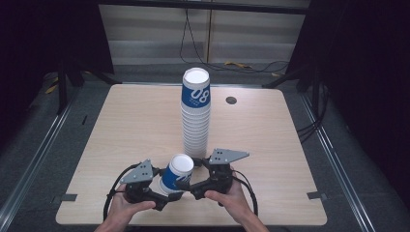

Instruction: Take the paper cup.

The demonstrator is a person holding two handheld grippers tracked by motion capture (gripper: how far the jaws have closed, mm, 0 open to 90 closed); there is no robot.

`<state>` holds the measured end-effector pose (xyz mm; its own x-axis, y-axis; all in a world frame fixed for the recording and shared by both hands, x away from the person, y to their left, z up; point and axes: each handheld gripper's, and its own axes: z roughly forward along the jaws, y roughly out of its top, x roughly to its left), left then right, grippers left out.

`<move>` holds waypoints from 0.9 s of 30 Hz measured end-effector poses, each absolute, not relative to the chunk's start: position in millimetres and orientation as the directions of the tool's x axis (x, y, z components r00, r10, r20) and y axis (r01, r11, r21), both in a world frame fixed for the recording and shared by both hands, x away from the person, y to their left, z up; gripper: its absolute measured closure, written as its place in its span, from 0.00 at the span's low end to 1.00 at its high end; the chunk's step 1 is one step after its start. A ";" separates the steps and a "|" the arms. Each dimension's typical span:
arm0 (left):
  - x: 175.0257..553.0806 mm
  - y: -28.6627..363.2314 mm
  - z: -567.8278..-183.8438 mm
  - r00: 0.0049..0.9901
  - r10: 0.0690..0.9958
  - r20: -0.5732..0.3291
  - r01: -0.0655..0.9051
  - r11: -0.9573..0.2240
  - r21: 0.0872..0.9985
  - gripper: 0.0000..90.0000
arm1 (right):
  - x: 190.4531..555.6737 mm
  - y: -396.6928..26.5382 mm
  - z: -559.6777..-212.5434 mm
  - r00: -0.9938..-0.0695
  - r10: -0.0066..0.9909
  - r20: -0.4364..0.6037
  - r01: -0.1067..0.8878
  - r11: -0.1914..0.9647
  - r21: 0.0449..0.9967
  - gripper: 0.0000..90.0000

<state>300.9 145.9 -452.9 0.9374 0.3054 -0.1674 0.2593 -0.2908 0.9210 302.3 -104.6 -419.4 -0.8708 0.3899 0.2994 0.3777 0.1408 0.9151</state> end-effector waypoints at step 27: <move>312.4 159.3 -445.0 0.933 0.325 -0.157 0.290 -0.415 0.862 0.20 | 312.4 -121.4 -418.2 -0.873 0.412 0.260 0.390 0.272 0.880 0.15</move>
<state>312.4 159.3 -445.0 0.9327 0.3245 -0.1574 0.2899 -0.4148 0.8625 312.4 -121.4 -418.2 -0.8734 0.4119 0.2598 0.3900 0.2723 0.8796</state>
